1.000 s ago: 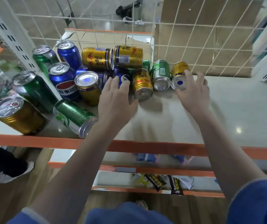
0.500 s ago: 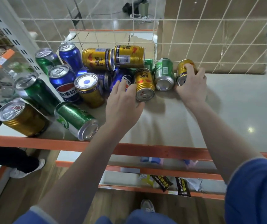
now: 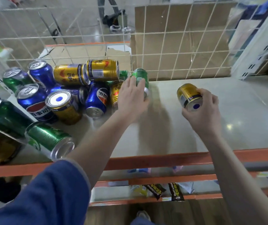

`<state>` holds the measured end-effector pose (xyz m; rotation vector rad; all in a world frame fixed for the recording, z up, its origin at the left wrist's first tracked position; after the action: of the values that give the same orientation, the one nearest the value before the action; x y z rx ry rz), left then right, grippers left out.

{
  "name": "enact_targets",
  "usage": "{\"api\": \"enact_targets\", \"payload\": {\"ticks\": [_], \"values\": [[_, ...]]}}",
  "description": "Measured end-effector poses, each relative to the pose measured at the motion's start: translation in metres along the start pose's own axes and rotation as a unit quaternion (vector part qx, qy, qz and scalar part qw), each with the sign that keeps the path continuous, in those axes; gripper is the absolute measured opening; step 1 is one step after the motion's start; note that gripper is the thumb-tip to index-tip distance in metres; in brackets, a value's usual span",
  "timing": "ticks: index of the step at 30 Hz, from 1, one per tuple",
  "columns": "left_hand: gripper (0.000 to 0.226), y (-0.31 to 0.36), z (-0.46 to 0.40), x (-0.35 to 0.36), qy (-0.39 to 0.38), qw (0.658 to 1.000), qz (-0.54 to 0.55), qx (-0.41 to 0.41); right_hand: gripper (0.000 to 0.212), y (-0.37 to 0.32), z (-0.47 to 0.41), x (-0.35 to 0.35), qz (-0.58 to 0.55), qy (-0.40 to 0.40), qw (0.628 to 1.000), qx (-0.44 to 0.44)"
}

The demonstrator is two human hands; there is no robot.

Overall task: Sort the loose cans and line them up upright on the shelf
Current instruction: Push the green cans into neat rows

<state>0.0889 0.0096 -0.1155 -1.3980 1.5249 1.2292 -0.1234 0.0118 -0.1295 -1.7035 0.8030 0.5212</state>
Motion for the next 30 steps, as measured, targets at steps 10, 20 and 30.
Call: {"api": "enact_targets", "payload": {"ticks": [10,20,30], "values": [[0.051,0.026,-0.038,0.013,-0.043,0.994,-0.082,-0.063,0.067,0.017,0.009,-0.026,0.001,-0.003,1.000,-0.005],[0.063,0.030,-0.027,-0.030,-0.131,0.990,0.044,-0.013,0.058,0.003,-0.014,-0.055,0.038,0.003,0.999,0.017],[0.035,0.038,-0.021,-0.069,-0.142,0.983,0.118,0.018,0.059,0.003,-0.028,-0.080,0.142,-0.085,0.986,-0.035]]}}
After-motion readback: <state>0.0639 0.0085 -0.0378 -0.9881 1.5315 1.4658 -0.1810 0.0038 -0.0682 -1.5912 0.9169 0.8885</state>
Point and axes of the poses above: each hand's wrist, its own z-axis away from the middle knuckle, its own x-axis out of the palm, y = z × x, the point moved 1 cm from there along -z, towards the middle knuckle, and after that the axes turned 1 degree about z, right-handed, at the moved point
